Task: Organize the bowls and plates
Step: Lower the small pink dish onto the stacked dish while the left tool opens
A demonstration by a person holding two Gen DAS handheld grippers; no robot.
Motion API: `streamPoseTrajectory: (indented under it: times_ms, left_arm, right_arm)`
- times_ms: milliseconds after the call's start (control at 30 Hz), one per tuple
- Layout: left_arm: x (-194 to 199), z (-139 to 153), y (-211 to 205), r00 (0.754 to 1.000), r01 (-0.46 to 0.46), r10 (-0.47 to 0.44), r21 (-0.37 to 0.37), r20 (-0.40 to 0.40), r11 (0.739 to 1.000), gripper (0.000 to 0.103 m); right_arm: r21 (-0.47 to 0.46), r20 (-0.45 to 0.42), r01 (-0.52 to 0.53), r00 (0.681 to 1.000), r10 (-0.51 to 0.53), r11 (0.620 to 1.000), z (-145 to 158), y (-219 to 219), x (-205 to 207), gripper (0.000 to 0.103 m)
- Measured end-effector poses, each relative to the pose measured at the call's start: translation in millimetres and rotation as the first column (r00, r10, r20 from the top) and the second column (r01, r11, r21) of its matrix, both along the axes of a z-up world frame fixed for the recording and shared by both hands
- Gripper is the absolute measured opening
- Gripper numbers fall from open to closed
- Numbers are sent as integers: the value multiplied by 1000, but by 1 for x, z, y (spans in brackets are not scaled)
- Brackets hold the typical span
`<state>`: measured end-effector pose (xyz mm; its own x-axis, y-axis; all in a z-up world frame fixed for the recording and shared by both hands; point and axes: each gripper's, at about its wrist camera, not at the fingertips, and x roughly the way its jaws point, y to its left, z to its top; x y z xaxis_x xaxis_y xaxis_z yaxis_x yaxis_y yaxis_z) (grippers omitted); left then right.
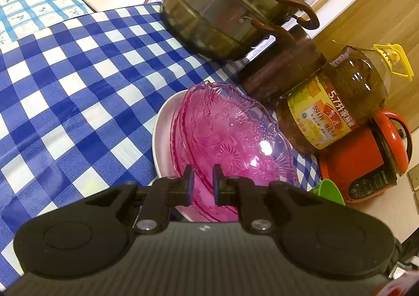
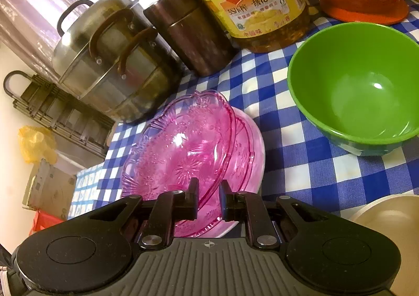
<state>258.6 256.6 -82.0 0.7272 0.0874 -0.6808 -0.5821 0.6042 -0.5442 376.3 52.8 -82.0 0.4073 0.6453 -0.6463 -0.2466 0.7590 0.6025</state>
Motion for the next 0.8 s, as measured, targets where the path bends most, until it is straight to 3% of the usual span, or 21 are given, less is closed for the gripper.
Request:
streamPoseTrajectory:
  times_ms: [333, 800]
  left_arm:
    - [1, 1, 2, 1000, -1, 1, -6, -11, 1000, 13]
    - [2, 11, 3, 1000, 7, -7, 44, -12, 999, 17]
  right_arm:
    - [20, -26, 14, 1000, -14, 1000, -1, 0, 1, 16]
    - [90, -29, 31, 999, -28, 995, 4, -3, 1, 28]
